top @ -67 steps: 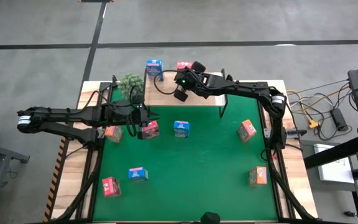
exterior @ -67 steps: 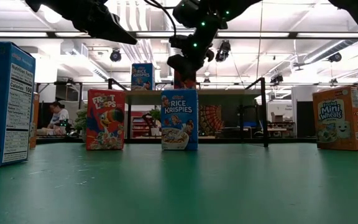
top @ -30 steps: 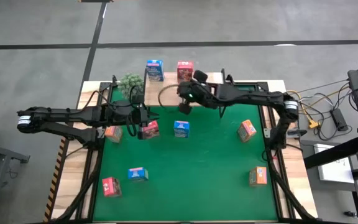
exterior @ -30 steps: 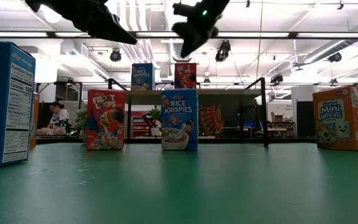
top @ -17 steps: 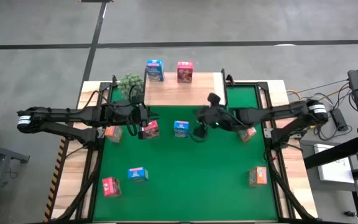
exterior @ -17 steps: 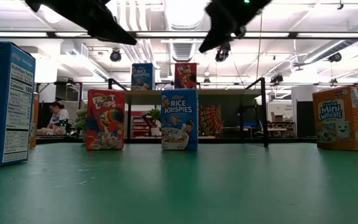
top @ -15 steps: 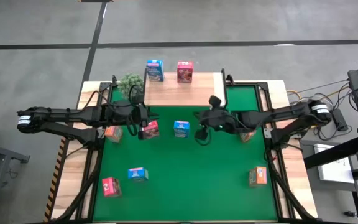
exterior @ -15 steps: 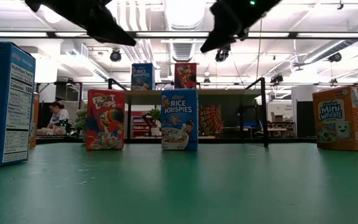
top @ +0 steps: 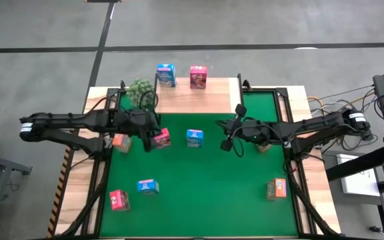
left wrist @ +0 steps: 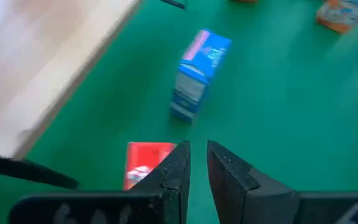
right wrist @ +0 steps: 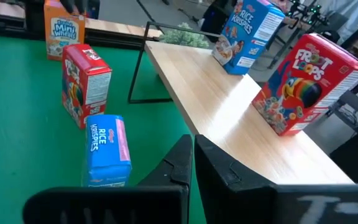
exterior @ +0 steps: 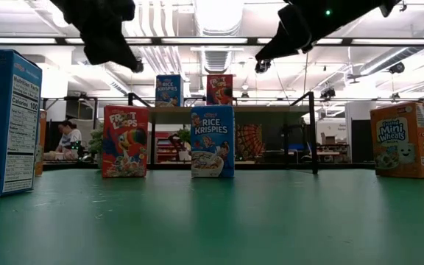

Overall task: Stack cereal on shelf
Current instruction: Put the top red cereal box on the shelf aligned with the other red cereal box

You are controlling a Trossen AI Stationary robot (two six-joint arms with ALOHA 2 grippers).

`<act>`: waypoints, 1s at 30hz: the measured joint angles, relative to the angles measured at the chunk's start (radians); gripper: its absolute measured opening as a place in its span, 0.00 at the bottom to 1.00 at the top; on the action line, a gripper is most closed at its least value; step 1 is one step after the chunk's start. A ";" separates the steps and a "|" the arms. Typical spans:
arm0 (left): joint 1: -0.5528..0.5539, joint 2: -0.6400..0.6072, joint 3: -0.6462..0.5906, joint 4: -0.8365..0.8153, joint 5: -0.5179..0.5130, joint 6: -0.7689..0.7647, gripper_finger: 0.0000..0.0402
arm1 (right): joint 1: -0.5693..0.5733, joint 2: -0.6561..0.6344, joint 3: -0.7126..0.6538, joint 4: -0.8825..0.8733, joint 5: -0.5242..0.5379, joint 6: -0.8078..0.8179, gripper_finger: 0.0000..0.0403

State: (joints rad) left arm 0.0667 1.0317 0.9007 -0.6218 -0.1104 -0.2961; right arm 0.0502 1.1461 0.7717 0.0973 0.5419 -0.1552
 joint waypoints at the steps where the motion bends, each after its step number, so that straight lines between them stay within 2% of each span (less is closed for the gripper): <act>1: -0.008 0.010 0.004 -0.005 0.001 0.011 0.09 | 0.000 0.000 -0.003 -0.003 0.000 -0.004 0.02; 7: -0.030 0.070 0.004 -0.069 0.009 0.057 0.16 | 0.000 0.005 -0.013 -0.004 -0.023 -0.013 0.02; 12: -0.029 0.101 0.004 -0.081 0.011 0.078 0.32 | 0.000 0.009 -0.023 -0.003 -0.027 -0.011 0.02; 17: -0.028 0.123 0.004 -0.083 -0.093 0.111 0.51 | 0.000 0.009 -0.032 -0.003 -0.027 -0.001 0.02; 20: -0.026 0.147 0.003 -0.083 -0.115 0.134 0.58 | 0.000 0.009 -0.040 -0.003 -0.027 0.006 0.02; 23: -0.026 0.174 0.002 -0.082 -0.115 0.138 0.62 | 0.000 0.009 -0.044 -0.004 -0.027 0.011 0.02; 30: -0.023 0.227 0.001 -0.088 -0.178 0.138 0.63 | 0.000 0.009 -0.046 -0.004 -0.027 0.017 0.02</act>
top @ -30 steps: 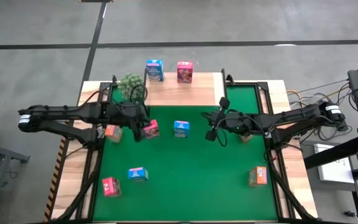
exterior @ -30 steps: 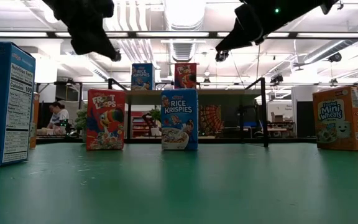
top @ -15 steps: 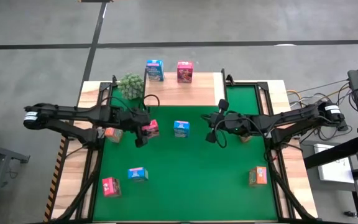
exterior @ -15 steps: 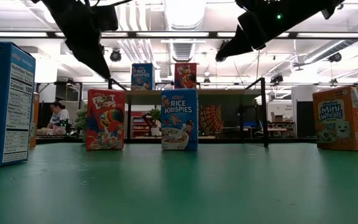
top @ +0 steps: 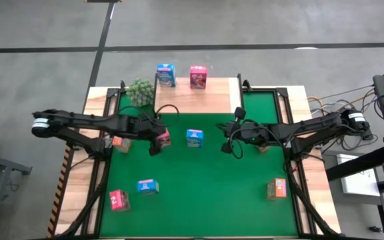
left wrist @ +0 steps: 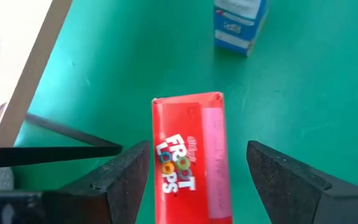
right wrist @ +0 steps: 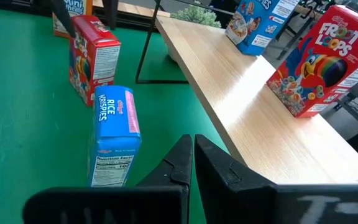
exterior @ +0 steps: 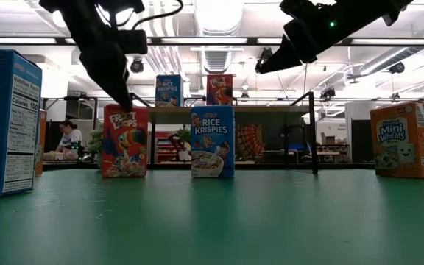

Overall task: Stack cereal on shelf
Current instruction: Put the top red cereal box on the shelf aligned with the other red cereal box

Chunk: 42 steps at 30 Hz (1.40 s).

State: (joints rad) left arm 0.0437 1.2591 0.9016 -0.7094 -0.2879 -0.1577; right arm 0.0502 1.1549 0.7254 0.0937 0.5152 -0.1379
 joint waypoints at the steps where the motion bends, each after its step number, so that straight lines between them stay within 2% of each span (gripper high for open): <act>1: 0.000 0.004 0.000 -0.002 -0.002 0.000 0.63 | 0.000 0.000 0.000 0.000 0.000 0.006 0.02; 10: 0.002 -0.004 -0.004 -0.011 -0.028 0.000 0.63 | 0.000 0.000 0.000 -0.002 0.000 0.011 0.02; 16: 0.004 0.010 -0.048 0.007 -0.027 -0.011 0.62 | 0.000 0.001 0.000 -0.010 0.000 0.021 0.02; 32: 0.003 0.010 -0.052 0.018 0.018 -0.023 0.42 | 0.000 0.001 0.000 -0.010 0.000 0.032 0.02; 42: 0.001 0.002 -0.019 0.009 0.087 -0.022 0.39 | 0.000 0.001 0.000 -0.013 0.000 0.032 0.02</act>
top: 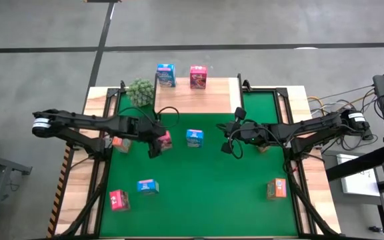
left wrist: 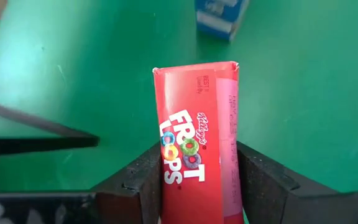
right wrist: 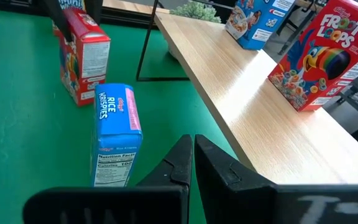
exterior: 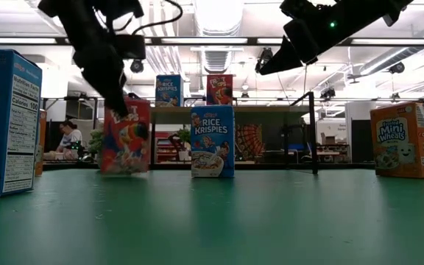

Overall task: Stack cereal on shelf
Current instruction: Put the top red cereal box on the shelf aligned with the other red cereal box

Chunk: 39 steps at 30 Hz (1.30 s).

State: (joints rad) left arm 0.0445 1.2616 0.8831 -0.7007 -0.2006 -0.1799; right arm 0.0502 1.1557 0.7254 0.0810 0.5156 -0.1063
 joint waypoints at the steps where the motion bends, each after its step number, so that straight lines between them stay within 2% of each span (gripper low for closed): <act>1: 0.000 0.000 0.014 -0.006 0.009 0.004 0.39 | 0.000 0.000 0.000 -0.001 0.000 0.000 0.02; 8: -0.009 -0.001 0.145 -0.081 0.014 0.090 0.39 | 0.000 0.000 0.000 -0.001 0.000 -0.002 0.02; 12: -0.008 -0.001 0.224 -0.076 0.063 0.203 0.39 | 0.000 0.000 0.000 -0.001 0.000 -0.002 0.02; 22: 0.028 0.002 0.377 0.045 0.062 0.470 0.39 | 0.000 0.000 0.000 -0.001 0.000 -0.009 0.02; 30: 0.144 0.002 0.380 0.257 0.062 0.571 0.39 | 0.000 0.000 0.000 -0.001 0.000 -0.019 0.02; 35: 0.221 0.003 0.337 0.390 0.062 0.567 0.39 | 0.000 0.000 0.000 -0.001 0.000 -0.023 0.02; 39: 0.255 0.021 0.328 0.435 0.062 0.537 0.39 | 0.000 0.000 0.000 -0.001 0.000 -0.026 0.02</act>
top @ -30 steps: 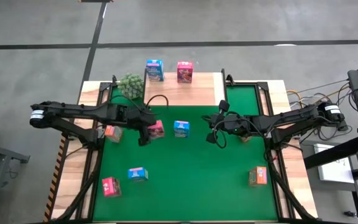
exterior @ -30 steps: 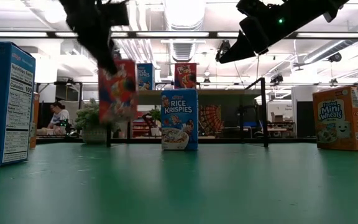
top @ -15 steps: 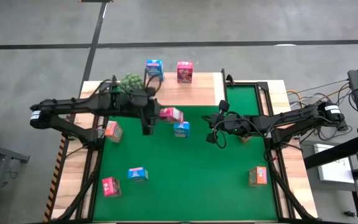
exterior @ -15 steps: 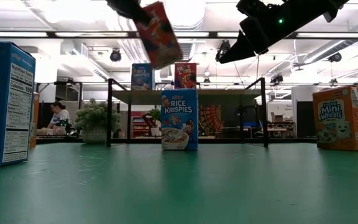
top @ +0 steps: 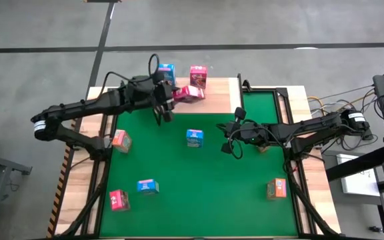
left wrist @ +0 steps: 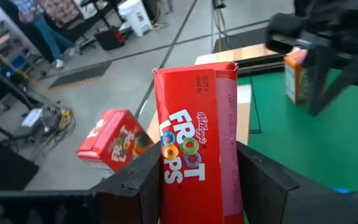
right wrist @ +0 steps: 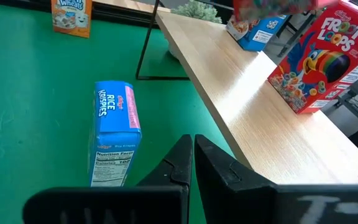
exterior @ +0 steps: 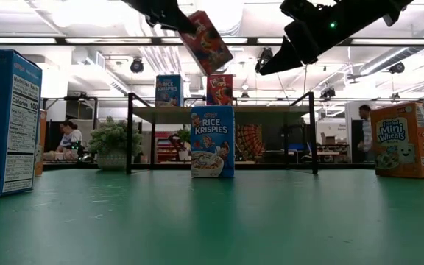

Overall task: Stack cereal on shelf
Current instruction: Put the top red cereal box on the shelf aligned with the other red cereal box

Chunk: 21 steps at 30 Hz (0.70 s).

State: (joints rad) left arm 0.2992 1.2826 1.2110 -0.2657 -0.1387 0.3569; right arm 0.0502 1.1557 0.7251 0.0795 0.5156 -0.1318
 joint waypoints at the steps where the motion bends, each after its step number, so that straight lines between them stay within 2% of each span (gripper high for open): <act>1: 0.003 0.009 0.001 0.002 0.000 -0.004 0.39 | 0.000 0.000 0.000 0.000 0.000 0.000 0.02; 9: 0.012 0.124 0.005 0.065 0.002 0.009 0.39 | 0.000 0.000 0.000 0.000 0.000 0.000 0.02; 21: 0.030 0.171 0.006 0.073 -0.009 -0.002 0.39 | 0.000 0.000 0.000 -0.025 0.000 0.011 0.02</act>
State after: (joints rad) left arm 0.3292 1.4534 1.2171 -0.1926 -0.1473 0.3545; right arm 0.0498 1.1557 0.7250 0.0548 0.5159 -0.1206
